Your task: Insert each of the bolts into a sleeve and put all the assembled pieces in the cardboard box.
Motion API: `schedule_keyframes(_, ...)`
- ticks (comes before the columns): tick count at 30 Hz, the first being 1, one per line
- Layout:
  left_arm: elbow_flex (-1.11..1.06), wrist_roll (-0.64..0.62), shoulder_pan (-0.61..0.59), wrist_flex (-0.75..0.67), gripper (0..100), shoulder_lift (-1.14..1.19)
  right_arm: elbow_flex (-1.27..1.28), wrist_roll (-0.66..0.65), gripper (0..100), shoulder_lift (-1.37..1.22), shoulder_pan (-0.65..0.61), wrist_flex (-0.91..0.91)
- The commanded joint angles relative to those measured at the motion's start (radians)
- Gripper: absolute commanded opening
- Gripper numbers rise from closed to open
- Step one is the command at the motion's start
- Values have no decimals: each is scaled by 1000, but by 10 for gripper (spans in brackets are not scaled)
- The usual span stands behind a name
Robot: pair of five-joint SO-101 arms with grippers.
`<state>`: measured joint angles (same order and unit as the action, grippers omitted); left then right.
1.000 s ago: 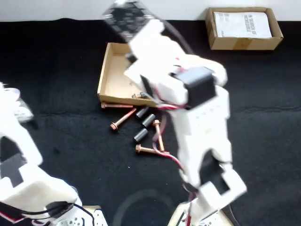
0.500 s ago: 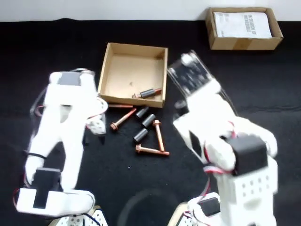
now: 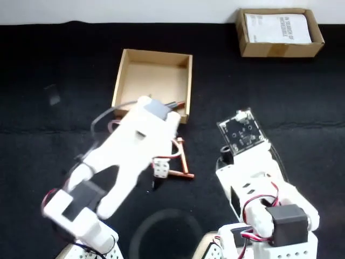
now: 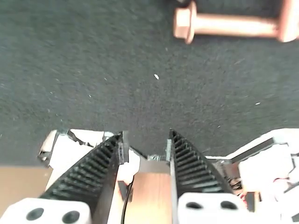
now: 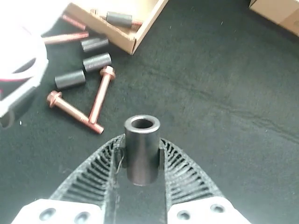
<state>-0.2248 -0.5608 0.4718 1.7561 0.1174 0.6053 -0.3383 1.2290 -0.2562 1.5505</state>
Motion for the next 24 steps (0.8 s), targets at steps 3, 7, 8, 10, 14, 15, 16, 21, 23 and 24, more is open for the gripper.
schedule_keyframes(3, 156, -8, 31, 12, 40, 213, 27, 0, 8, 58, 13, -18)
schedule_keyframes(7, 282, -8, 33, 14, 9, 320, 30, 2, 8, 76, 13, -18)
schedule_keyframes(8, 297, -8, 35, 14, 8, 329, 30, 2, 8, 76, 13, -18)
schedule_keyframes(10, 311, -8, 44, 14, 8, 334, 30, 2, 8, 76, 13, -18)
schedule_keyframes(14, 305, -5, 74, 14, 8, 340, 28, 2, 8, 71, 13, -18)
schedule_keyframes(15, 303, -5, 79, 14, 8, 341, 28, 2, 8, 71, 13, -21)
schedule_keyframes(16, 303, -5, 85, 14, 8, 341, 28, 2, 8, 71, 13, -30)
schedule_keyframes(21, 302, -6, 101, 12, 8, 341, 28, 5, 8, 70, 13, -61)
schedule_keyframes(23, 302, -6, 96, 12, 8, 343, 28, 5, 8, 70, 13, -70)
schedule_keyframes(24, 300, -6, 96, 11, 8, 343, 28, 5, 8, 70, 13, -74)
